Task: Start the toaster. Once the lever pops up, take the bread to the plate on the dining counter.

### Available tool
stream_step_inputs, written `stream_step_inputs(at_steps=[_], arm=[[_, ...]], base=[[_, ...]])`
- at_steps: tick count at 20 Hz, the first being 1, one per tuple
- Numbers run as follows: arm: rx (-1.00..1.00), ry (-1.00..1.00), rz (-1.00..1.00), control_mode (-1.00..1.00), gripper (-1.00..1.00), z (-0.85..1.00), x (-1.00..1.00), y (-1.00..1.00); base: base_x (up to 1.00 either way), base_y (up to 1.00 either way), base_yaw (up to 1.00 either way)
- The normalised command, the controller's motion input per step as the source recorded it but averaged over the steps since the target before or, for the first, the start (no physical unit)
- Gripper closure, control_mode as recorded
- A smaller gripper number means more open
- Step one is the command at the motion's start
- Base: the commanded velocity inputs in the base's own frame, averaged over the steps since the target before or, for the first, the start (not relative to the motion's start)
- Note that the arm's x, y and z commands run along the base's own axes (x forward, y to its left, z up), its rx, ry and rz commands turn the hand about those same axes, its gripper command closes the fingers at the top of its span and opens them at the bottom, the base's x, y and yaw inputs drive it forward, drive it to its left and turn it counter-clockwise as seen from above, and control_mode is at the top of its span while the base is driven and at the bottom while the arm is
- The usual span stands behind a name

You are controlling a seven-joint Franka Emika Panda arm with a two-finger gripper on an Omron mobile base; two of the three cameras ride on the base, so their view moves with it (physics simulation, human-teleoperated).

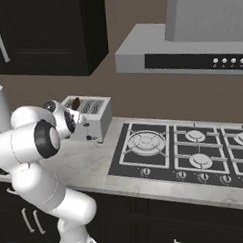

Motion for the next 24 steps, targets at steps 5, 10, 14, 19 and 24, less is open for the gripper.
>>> stream_step_inputs(at_steps=[5, 10, 14, 19, 24], arm=[[0.00, 0.00, -0.01, -1.00, -1.00, 0.00, 0.00, 0.03], [0.00, 0.00, 0.00, -1.00, -1.00, -0.07, 0.00, 0.00], [0.00, 0.00, 0.00, -1.00, -1.00, -0.11, 0.00, 0.00], [0.00, 0.00, 0.00, -1.00, -1.00, -0.14, 0.00, 0.00], [0.00, 0.00, 0.00, -1.00, -1.00, -0.12, 0.00, 0.00]], base=[[0.00, 0.00, 0.00], [0.00, 0.00, 0.00], [0.00, 0.00, 0.00], [0.00, 0.00, 0.00], [0.00, 0.00, 0.00]])
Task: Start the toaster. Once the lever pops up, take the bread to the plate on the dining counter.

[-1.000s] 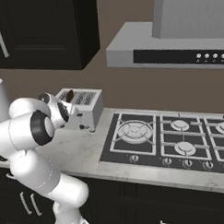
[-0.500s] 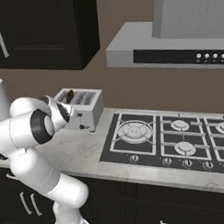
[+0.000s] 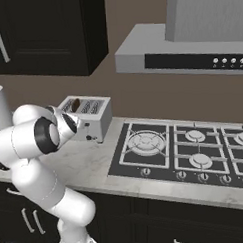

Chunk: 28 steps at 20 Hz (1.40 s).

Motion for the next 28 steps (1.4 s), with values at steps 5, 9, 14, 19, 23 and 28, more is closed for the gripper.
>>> stream_step_inputs(at_steps=[5, 9, 14, 19, 23, 28], arm=[[0.00, 0.00, 0.00, -1.00, -1.00, -0.15, 0.00, 0.00], [0.00, 0.00, 0.00, -1.00, -1.00, -0.16, 0.00, 0.00], [0.00, 0.00, 0.00, -1.00, -1.00, -0.15, -0.01, 0.00], [0.00, 0.00, 0.00, -1.00, -1.00, -0.14, -0.09, 0.00], [0.00, 0.00, 0.00, -1.00, -1.00, -0.12, -0.09, 0.00], [0.00, 0.00, 0.00, -1.00, -1.00, -0.07, -0.02, 0.00]], base=[[0.00, 0.00, 0.00], [0.00, 0.00, 0.00], [0.00, 0.00, 0.00], [0.00, 0.00, 0.00], [0.00, 0.00, 0.00], [0.00, 0.00, 0.00]])
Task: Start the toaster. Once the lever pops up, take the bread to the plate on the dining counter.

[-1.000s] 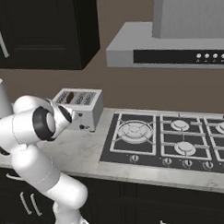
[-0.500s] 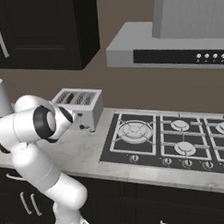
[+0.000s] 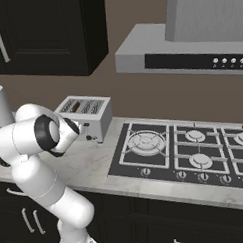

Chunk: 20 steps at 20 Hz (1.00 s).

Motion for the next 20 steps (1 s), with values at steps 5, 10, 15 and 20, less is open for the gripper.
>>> stream_step_inputs(at_steps=[5, 10, 15, 20], arm=[[0.00, 0.00, 0.00, -1.00, -1.00, -0.04, 0.00, 0.00], [0.00, 0.00, 0.00, -1.00, -1.00, -0.09, 0.00, 0.00], [0.00, 0.00, 0.00, -1.00, -1.00, -0.15, 0.00, 0.00], [0.00, 0.00, 0.00, -1.00, -1.00, -0.15, 0.00, 0.00]], base=[[0.00, 0.00, 0.00], [0.00, 0.00, 0.00], [0.00, 0.00, 0.00], [0.00, 0.00, 0.00]])
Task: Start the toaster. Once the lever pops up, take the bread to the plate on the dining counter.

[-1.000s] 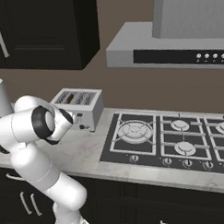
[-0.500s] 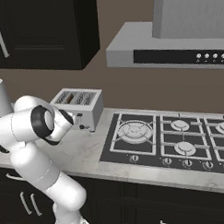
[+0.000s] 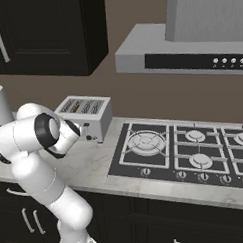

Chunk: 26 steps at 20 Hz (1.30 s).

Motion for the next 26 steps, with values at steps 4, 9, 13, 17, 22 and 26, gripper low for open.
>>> stream_step_inputs(at_steps=[4, 9, 13, 17, 22, 26], arm=[[0.00, 0.00, 0.00, -1.00, -1.00, -0.14, 0.00, 0.00], [0.00, 0.00, 0.00, -1.00, -1.00, -0.14, 0.00, 0.00], [0.00, 0.00, 0.00, -1.00, -1.00, -0.10, 0.00, 0.00], [0.00, 0.00, 0.00, -1.00, -1.00, -0.01, 0.00, 0.00], [0.00, 0.00, 0.00, -1.00, -1.00, 0.00, 0.00, 0.00], [0.00, 0.00, 0.00, -1.00, -1.00, 0.00, -0.01, 0.00]], base=[[0.00, 0.00, 0.00], [0.00, 0.00, 0.00], [0.00, 0.00, 0.00], [0.00, 0.00, 0.00], [0.00, 0.00, 0.00], [0.00, 0.00, 0.00]])
